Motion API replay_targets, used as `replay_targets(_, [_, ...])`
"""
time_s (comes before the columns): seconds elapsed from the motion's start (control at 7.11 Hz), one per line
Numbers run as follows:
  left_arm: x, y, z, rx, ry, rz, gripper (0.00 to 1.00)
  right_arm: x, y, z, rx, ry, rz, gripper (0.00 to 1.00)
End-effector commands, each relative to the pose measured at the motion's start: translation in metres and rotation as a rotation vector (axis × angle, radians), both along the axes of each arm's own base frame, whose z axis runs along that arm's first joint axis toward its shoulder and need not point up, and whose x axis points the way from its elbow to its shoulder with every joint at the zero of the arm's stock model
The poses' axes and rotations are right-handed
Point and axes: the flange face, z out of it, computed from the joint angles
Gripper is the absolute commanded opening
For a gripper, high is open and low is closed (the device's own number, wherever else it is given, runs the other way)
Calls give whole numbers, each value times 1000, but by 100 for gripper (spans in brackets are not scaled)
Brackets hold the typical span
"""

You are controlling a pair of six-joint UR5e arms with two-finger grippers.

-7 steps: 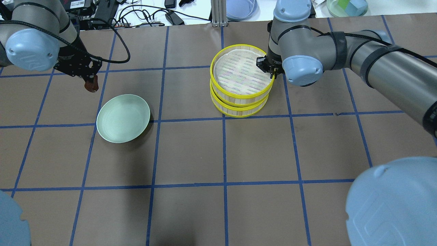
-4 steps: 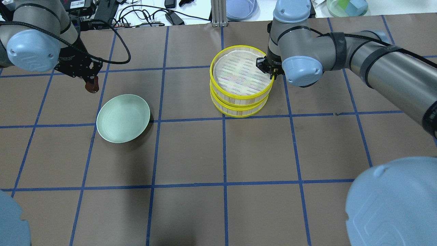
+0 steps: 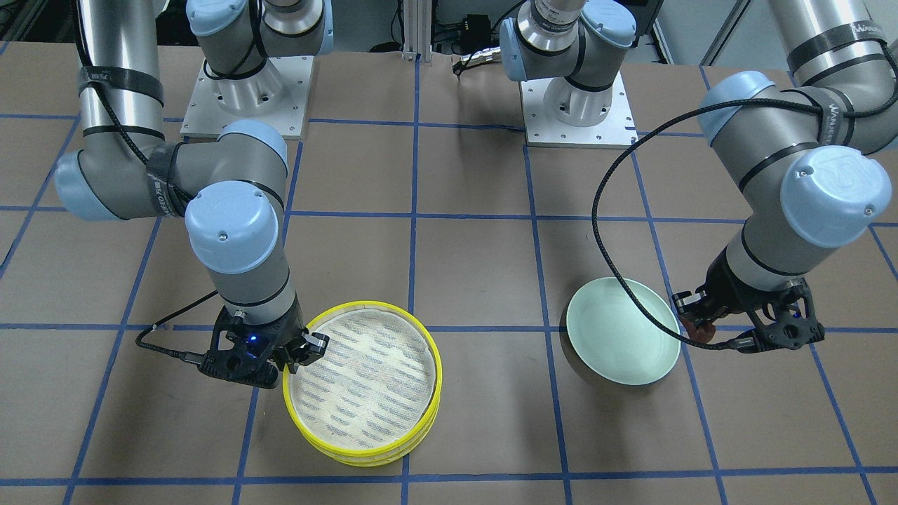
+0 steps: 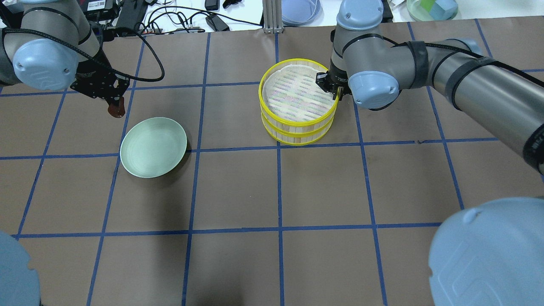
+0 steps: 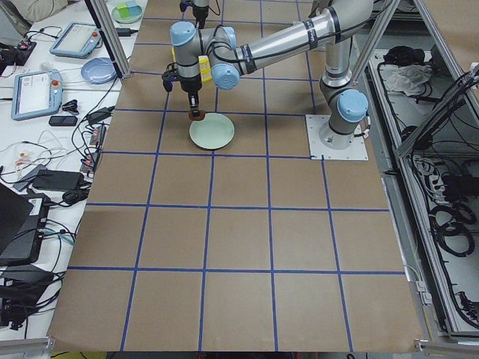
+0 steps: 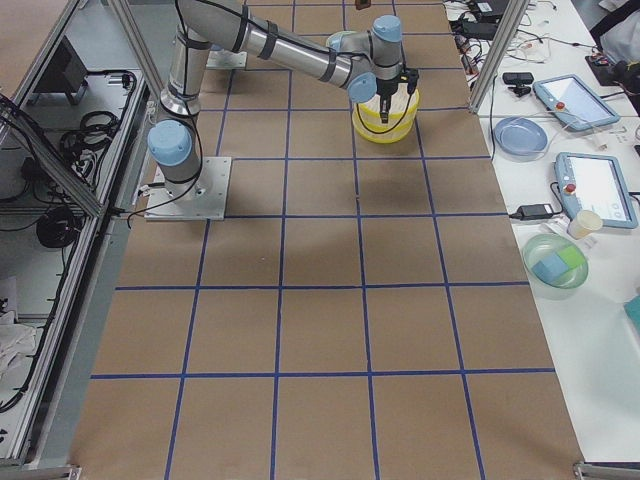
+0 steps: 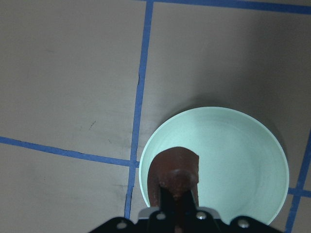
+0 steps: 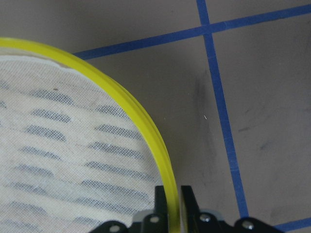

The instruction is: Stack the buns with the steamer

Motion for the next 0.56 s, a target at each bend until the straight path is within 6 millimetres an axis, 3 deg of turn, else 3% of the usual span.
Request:
replay_targets(0.0, [0,-1,-2,2,1,-8,0,-1,3,-1,5,11,9,100])
replay_targets(0.14, [0,-1,-2,2,1,-8,0,-1,1,7,-20,7,15,100])
replay_targets(0.42, [1,2,10,-16,-15,-6,0,-23,13,76,-73,14,111,100])
